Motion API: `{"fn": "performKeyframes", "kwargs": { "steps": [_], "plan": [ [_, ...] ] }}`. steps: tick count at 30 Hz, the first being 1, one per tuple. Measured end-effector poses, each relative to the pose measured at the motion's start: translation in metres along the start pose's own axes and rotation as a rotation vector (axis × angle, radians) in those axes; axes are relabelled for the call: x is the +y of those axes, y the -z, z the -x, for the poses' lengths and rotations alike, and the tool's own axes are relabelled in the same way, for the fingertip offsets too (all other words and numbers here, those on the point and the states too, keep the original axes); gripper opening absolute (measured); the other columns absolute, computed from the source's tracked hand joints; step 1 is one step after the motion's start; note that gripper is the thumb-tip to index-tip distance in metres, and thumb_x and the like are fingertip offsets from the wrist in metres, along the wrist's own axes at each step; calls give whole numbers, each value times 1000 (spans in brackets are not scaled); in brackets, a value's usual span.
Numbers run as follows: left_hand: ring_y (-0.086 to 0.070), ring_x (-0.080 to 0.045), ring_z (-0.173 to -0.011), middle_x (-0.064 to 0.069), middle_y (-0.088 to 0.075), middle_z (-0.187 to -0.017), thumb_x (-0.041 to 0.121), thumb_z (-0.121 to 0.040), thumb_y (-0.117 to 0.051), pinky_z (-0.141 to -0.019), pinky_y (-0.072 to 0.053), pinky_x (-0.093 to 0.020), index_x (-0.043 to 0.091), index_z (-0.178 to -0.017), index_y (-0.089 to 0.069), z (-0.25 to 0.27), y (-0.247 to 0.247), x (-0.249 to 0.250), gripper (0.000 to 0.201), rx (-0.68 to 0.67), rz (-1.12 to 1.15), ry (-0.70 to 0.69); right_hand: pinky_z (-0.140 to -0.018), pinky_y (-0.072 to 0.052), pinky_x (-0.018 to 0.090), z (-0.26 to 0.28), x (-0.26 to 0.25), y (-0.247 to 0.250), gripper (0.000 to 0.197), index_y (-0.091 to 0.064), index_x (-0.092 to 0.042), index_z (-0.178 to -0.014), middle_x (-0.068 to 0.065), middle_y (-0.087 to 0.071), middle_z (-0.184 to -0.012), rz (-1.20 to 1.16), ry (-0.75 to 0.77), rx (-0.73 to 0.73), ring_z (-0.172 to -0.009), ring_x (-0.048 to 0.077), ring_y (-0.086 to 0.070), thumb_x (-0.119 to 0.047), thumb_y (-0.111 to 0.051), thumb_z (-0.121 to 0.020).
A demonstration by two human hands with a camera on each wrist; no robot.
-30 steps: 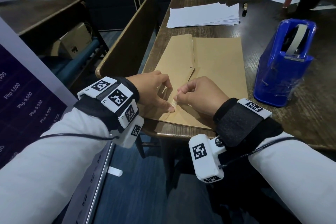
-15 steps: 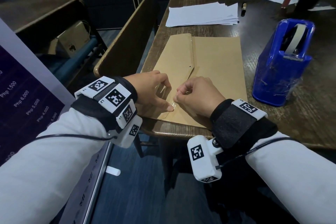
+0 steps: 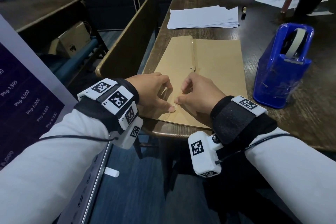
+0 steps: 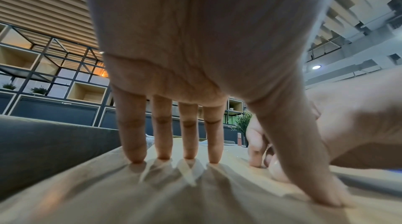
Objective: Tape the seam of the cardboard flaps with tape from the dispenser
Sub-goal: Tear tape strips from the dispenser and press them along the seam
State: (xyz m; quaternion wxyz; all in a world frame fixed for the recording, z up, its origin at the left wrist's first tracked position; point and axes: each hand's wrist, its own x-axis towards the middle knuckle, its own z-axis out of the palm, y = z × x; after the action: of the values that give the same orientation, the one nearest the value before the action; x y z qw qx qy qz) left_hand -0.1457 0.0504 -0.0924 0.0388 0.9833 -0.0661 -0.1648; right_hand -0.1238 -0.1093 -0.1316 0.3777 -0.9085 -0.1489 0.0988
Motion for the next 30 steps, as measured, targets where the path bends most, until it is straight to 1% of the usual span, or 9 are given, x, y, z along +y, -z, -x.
{"fn": "performKeyframes", "kwargs": {
  "steps": [3,6,10,13,17,20,26,27,30],
  "plan": [
    [-50,-11,-100,8,-47,-130,62,-70,-68,-87,-46,-31,30,-131,-44,0,0,0,73,-6,-9,-3,-84,-47,32,-6,0,8,42,-52,-19,-103,-8,-55,-90,-10,-21,-82,-92,14,-51,-30,-80,-74],
    [-50,-11,-100,8,-47,-130,63,-70,-68,-87,-46,-31,30,-131,-44,0,1,0,74,-11,-24,-4,-79,-47,30,-13,0,14,34,-58,-17,-101,-6,-57,-88,22,-31,-154,-80,12,-53,-28,-79,-76],
    [-47,-10,-101,10,-47,-130,66,-71,-65,-83,-40,-28,33,-131,-44,-1,4,-1,72,-31,-38,-2,-68,-43,24,-15,-1,19,15,-59,-20,-93,-7,-58,-83,49,-10,-183,-74,8,-53,-29,-68,-85],
    [-48,-11,-110,11,-47,-132,66,-72,-64,-86,-40,-28,36,-130,-45,-1,7,-3,69,-59,-9,9,-67,-43,24,-19,-2,25,14,-59,-22,-87,-8,-58,-82,103,-10,-229,-73,8,-52,-34,-67,-86],
    [-48,-14,-117,12,-48,-131,68,-62,-71,-98,-45,-38,39,-126,-47,-2,11,-2,75,-76,-9,31,-66,-45,30,-26,-8,33,31,-59,-19,-85,0,-58,-80,156,-59,-336,-70,17,-53,-45,-74,-77],
    [-49,-14,-117,13,-47,-131,67,-57,-74,-97,-46,-40,39,-127,-46,-2,9,-2,81,-83,-20,45,-70,-44,31,-28,-15,33,46,-56,-20,-87,0,-58,-81,264,-68,-390,-73,17,-52,-55,-78,-66],
    [-49,-16,-116,11,-48,-130,65,-57,-75,-97,-46,-41,38,-127,-45,-1,7,-1,82,-68,-36,50,-81,-48,35,-28,-30,27,77,-60,-7,-112,9,-72,-100,473,-113,-446,-80,22,-57,-61,-79,-59],
    [-49,-16,-115,11,-48,-130,65,-57,-75,-96,-46,-41,38,-127,-45,-1,7,0,82,-67,-36,50,-85,-49,36,-30,-32,27,83,-61,-7,-112,9,-73,-101,490,-127,-450,-80,23,-59,-63,-80,-54],
    [-49,-15,-115,10,-48,-130,65,-58,-75,-96,-46,-40,37,-128,-45,0,6,-1,82,-58,-35,45,-92,-51,42,-36,-38,27,102,-65,-10,-106,7,-75,-96,535,-147,-468,-87,27,-68,-71,-78,-26]
  ]
}}
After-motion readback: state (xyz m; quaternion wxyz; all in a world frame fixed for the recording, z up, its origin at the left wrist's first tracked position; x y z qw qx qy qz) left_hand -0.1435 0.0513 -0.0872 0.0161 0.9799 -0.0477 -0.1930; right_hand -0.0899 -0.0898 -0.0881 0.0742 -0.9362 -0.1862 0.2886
